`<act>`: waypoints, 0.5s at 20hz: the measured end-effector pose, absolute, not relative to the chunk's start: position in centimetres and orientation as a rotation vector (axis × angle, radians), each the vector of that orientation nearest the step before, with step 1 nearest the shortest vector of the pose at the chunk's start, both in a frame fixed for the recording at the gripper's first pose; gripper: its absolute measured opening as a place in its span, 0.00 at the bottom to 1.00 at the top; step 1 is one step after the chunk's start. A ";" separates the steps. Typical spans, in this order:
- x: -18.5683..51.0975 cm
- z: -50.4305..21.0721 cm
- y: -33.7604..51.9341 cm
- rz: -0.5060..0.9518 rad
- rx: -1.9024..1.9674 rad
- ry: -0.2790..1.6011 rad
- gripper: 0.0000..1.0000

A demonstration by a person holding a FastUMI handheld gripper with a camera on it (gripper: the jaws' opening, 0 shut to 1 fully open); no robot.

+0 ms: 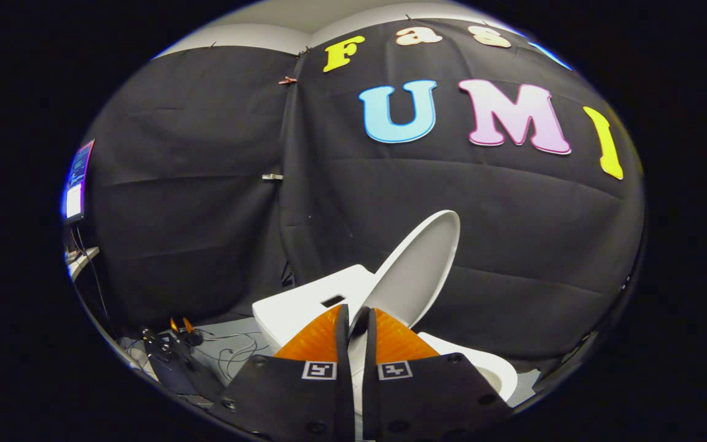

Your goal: Open the toilet lid.

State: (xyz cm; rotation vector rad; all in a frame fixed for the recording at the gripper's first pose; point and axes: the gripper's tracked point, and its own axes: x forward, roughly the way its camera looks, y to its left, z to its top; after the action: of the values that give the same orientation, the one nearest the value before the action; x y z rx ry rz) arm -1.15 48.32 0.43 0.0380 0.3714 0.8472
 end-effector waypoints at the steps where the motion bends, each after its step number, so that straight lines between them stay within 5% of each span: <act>1: -1.1 0.6 49.3 0.863 0.037 0.379 0.10; 10: -1.8 0.7 57.2 0.908 -0.098 0.326 0.10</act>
State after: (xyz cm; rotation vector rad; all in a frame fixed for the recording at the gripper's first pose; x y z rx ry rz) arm -1.82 57.16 0.71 -0.0975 0.3259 0.9076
